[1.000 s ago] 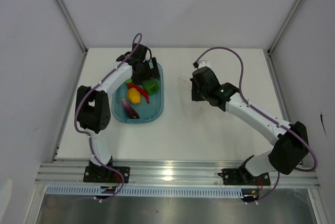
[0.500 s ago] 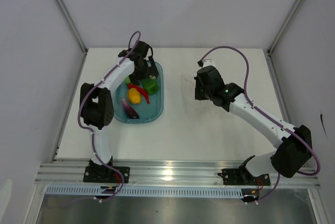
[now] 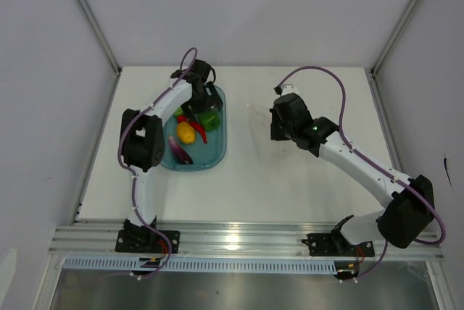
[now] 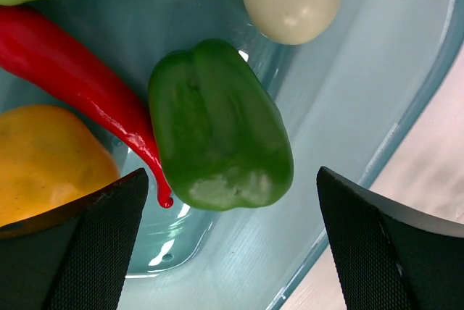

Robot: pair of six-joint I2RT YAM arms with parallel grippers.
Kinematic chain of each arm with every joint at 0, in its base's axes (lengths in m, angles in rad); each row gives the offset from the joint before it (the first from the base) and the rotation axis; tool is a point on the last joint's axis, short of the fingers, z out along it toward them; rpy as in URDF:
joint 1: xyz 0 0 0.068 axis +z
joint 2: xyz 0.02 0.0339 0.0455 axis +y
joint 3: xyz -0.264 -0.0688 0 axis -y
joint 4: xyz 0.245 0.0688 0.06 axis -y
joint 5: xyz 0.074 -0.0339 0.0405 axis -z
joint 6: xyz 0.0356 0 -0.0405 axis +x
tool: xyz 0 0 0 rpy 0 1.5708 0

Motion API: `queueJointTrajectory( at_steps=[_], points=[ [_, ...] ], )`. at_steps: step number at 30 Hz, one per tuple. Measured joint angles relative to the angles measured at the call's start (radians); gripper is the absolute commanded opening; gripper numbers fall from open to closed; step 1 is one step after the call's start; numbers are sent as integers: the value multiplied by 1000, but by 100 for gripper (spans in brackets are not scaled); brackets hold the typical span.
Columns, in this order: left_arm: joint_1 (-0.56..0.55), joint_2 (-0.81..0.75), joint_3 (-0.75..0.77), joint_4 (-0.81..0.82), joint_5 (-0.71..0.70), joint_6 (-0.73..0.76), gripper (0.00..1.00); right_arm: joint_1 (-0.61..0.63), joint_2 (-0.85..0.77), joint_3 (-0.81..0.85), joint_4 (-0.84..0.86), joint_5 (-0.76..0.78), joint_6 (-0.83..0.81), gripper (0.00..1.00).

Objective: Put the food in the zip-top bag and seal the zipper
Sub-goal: Pick up the fake vegetable from the bin.

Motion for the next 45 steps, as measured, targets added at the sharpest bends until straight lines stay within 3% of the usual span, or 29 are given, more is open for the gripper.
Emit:
queueJointTrajectory(
  at_steps=[12, 18, 24, 27, 29, 38, 42, 45],
  points=[
    [-1, 53, 27, -16, 2, -25, 99, -3, -16, -16, 3, -2, 2, 0],
    [-1, 61, 29, -11, 3, -20, 79, -3, -18, -16, 2, -2, 8, 0],
    [-1, 52, 1, 48, 15, 2, 40, -3, -33, -16, 1, -1, 8, 0],
    [-1, 33, -34, 85, 24, 12, 9, -3, -39, -16, 1, -1, 8, 0],
    [-1, 10, -62, 102, 27, 19, 0, -3, -39, -16, 0, -1, 9, 0],
    [-3, -232, -153, 134, 5, 75, 1, -3, -39, -16, -5, 0, 21, 0],
    [-7, -419, -172, 178, 33, 111, 1, -3, -39, -16, -7, 4, 23, 0],
    [-12, -592, -292, 282, 126, 116, 1, -3, -39, -16, -8, 11, 23, 0]
  ],
)
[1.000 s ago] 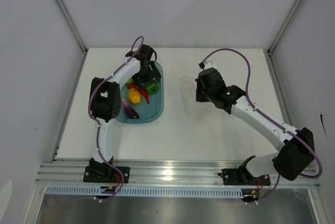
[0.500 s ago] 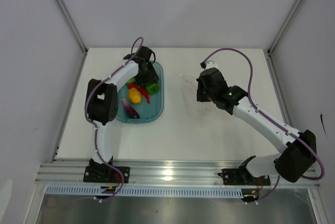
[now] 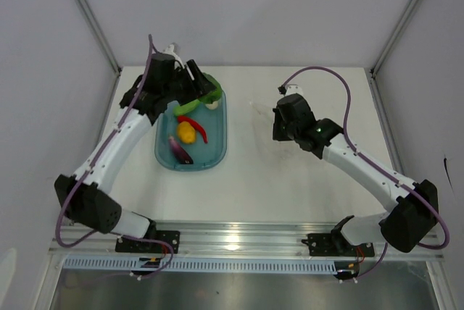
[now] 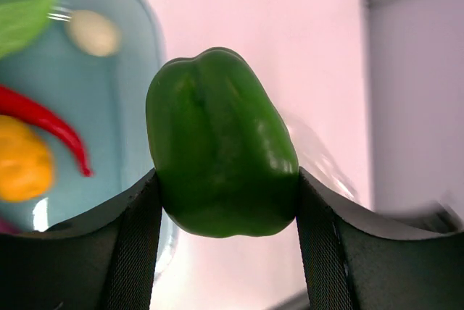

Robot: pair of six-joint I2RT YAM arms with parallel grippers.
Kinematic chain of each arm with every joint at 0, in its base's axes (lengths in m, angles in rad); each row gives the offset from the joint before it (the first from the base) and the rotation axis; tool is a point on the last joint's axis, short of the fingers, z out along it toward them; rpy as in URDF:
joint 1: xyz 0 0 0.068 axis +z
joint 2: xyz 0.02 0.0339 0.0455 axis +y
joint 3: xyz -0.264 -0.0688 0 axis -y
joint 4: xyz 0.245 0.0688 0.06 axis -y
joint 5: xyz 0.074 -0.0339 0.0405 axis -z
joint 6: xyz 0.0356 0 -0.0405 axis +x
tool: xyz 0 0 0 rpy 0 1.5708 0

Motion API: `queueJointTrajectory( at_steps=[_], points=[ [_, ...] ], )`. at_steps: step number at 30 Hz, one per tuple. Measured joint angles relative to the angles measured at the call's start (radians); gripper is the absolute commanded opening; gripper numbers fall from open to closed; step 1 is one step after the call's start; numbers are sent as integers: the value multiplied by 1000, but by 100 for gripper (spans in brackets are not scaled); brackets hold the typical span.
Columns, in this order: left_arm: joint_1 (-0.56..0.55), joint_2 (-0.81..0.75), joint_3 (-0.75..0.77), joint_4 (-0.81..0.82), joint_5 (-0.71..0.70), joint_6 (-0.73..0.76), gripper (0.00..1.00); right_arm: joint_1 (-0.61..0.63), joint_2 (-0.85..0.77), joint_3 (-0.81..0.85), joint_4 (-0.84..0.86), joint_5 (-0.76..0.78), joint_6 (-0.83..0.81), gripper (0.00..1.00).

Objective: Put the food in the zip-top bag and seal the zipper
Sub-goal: Pick up the fake vegetable from the bin, then place the fake vegetable in the zipper food storage bag.

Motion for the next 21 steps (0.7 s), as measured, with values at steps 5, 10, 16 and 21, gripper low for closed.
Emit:
queueJointTrajectory(
  at_steps=[5, 10, 16, 21],
  points=[
    [-34, -229, -253, 240, 253, -68, 1, 0, 0, 0, 0, -3, 10, 0],
    [-142, -249, -456, 544, 424, -192, 1, 0, 0, 0, 1, -18, 29, 0],
    [-190, -163, -563, 860, 539, -347, 1, 0, 0, 0, 0, -39, 46, 0],
    [-201, -124, -597, 993, 558, -407, 1, -2, -13, 0, -6, -65, 71, 0]
  ],
)
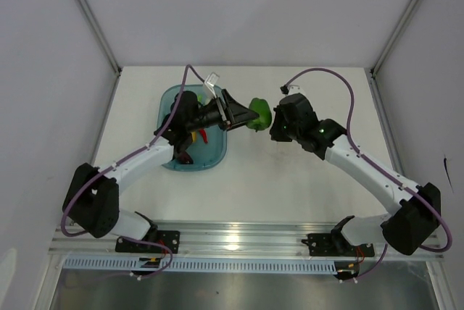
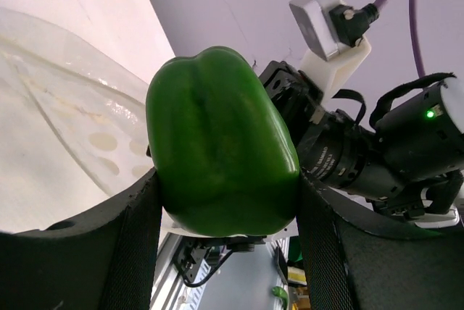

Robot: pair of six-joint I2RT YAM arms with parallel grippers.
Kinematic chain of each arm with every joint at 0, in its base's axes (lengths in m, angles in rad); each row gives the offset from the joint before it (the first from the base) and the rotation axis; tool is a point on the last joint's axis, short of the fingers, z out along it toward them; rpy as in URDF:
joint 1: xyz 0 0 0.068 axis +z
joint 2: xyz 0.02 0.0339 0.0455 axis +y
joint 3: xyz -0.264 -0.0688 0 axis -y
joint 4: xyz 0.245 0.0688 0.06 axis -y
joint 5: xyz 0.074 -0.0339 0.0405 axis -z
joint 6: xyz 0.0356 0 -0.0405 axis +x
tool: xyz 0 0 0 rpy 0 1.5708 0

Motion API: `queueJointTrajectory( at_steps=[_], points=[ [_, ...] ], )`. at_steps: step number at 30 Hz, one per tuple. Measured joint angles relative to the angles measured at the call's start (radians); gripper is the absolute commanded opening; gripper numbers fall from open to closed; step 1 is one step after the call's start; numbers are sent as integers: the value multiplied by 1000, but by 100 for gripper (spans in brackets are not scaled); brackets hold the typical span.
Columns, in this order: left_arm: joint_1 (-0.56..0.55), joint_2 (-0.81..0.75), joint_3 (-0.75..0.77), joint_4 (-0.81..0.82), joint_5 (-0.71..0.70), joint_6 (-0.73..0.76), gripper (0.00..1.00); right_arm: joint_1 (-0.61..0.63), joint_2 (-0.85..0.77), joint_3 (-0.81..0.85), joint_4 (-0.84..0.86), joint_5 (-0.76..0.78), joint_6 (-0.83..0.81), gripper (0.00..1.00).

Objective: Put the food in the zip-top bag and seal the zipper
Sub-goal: Place the fake vegetable in the zipper food storage bag.

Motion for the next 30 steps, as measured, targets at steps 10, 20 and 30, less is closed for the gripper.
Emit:
queueJointTrajectory(
  at_steps=[10, 20, 30],
  points=[
    [-36, 2, -67, 37, -48, -23, 1, -30, -54, 9, 2, -33, 101, 0],
    [-80, 2, -15, -150, -169, 71, 1, -47, -56, 10, 2, -68, 150, 0],
    [-126, -5, 64, -427, -240, 227, 1, -40, -84, 9, 27, -51, 149, 0]
  ],
)
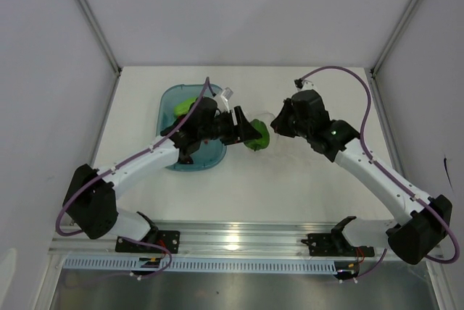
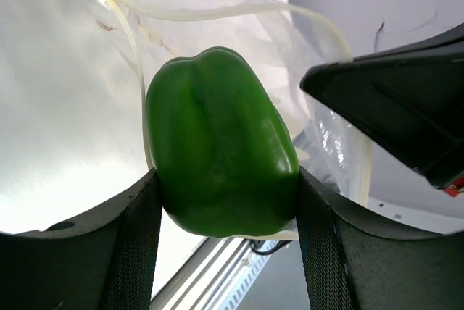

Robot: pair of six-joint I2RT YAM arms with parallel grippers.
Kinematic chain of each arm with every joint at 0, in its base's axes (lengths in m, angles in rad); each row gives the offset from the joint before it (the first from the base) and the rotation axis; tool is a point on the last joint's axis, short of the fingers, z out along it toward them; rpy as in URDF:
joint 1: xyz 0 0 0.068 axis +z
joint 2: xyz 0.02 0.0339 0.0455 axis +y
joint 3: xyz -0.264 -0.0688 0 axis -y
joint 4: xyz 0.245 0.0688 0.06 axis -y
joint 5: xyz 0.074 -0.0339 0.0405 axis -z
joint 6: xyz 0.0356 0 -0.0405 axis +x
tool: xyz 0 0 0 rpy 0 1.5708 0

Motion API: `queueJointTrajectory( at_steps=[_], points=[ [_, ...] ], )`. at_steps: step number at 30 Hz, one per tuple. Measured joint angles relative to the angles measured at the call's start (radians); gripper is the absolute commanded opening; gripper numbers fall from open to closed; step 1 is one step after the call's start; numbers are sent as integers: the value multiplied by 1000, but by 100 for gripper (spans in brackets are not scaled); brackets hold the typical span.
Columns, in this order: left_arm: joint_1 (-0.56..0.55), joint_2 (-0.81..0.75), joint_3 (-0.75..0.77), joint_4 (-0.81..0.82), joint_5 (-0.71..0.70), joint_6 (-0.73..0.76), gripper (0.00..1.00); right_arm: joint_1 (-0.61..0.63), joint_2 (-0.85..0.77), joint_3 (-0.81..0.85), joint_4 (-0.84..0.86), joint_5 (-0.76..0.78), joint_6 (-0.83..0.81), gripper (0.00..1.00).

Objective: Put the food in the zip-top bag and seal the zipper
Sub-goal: Place the fake vegetable in the zipper food storage bag.

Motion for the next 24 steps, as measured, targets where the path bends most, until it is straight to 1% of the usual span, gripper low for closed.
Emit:
queueJointTrajectory(
  at_steps=[3, 4, 5, 7, 10, 11, 13, 14, 16, 20, 24],
  points=[
    [-6, 0, 17, -47, 3, 35, 2, 9, -1, -11, 21, 1, 0, 0],
    [-8, 1, 24, -56, 7, 45, 4, 10, -1, -15, 26, 1, -1, 0],
    [-11, 2, 31, -61, 13, 58, 10, 12, -1, -19, 32, 1, -1, 0],
    [-16, 2, 45, -61, 32, 85, 16, 14, -1, -24, 37, 0, -3, 0],
    [-26, 13, 73, -75, 53, 129, 37, 14, -2, -24, 57, 0, -3, 0],
    [-29, 26, 93, -87, 61, 147, 52, 11, -2, -24, 66, 0, -3, 0],
    [-31, 44, 122, -106, 66, 169, 61, 8, -2, -24, 81, 1, 0, 0],
    [-31, 50, 135, -119, 65, 181, 80, 6, -3, -24, 83, 1, 1, 0],
    [-31, 50, 146, -129, 57, 207, 99, 2, -7, -24, 84, -1, 3, 0],
    [-35, 18, 149, -123, 24, 246, 100, 2, -17, -24, 73, -17, 4, 0],
    [-38, -74, 135, -84, -36, 285, 99, -9, -29, -24, 72, -32, 9, 0]
  ],
)
